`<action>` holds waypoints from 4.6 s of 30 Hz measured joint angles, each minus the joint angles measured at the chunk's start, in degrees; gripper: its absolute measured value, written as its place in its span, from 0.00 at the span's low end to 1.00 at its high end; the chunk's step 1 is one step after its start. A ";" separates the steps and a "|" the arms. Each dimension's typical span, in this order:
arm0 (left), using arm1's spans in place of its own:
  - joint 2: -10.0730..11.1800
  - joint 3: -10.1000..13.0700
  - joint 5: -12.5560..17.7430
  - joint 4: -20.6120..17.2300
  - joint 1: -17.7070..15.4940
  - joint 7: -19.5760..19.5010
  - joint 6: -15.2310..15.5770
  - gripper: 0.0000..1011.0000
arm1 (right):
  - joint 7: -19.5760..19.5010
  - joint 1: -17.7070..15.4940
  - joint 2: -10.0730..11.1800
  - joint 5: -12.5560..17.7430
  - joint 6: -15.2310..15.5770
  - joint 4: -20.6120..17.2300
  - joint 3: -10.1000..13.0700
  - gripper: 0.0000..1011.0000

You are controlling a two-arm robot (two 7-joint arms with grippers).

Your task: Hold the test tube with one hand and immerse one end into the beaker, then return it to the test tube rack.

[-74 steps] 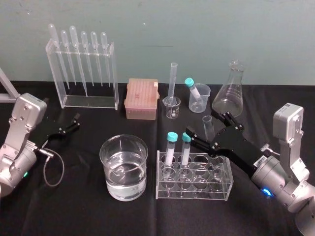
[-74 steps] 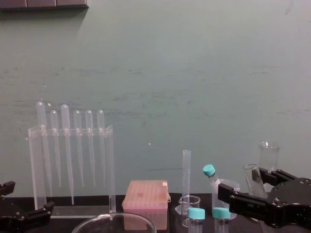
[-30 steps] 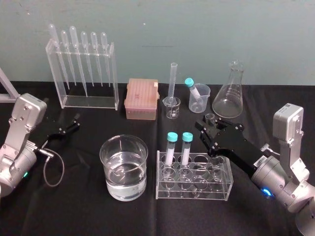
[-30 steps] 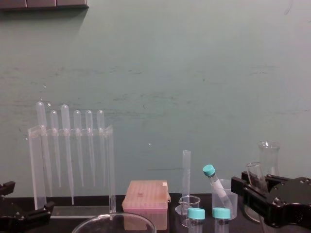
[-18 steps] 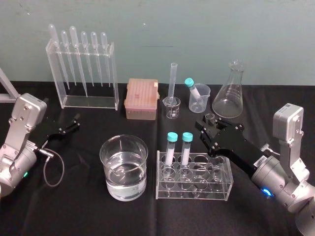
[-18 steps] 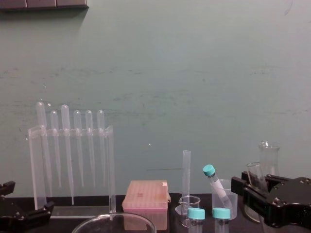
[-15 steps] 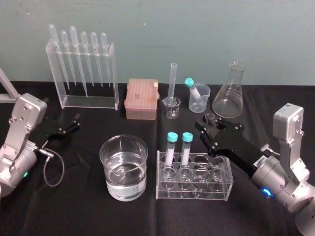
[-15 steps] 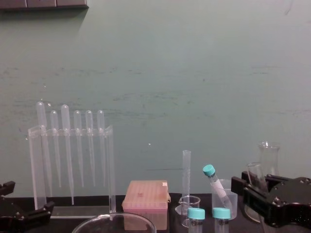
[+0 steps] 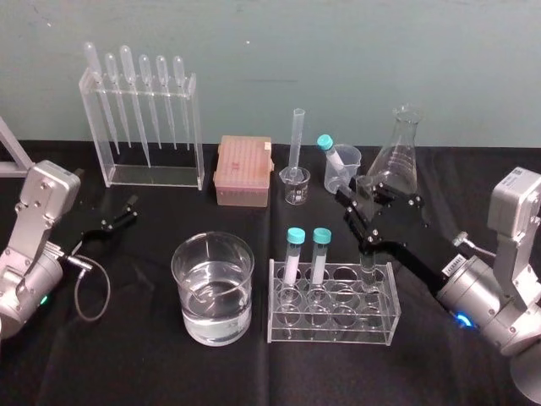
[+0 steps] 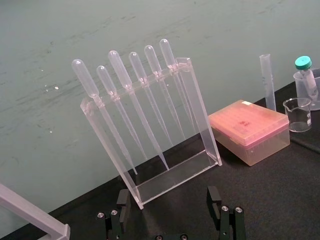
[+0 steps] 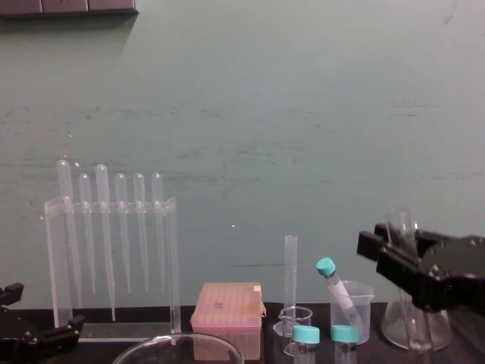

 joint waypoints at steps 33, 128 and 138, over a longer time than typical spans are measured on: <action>0.00 0.00 0.00 0.00 0.00 0.00 0.00 0.99 | 5.61 9.64 -3.14 2.23 -5.81 3.76 2.15 0.22; 0.00 0.00 0.00 0.00 0.00 -0.01 0.00 0.99 | 32.75 32.74 -14.94 19.35 -6.81 27.68 -14.10 0.22; 0.00 0.00 0.00 0.00 0.00 0.00 0.00 0.99 | 31.00 30.33 -14.57 21.15 -5.62 24.94 -15.30 0.22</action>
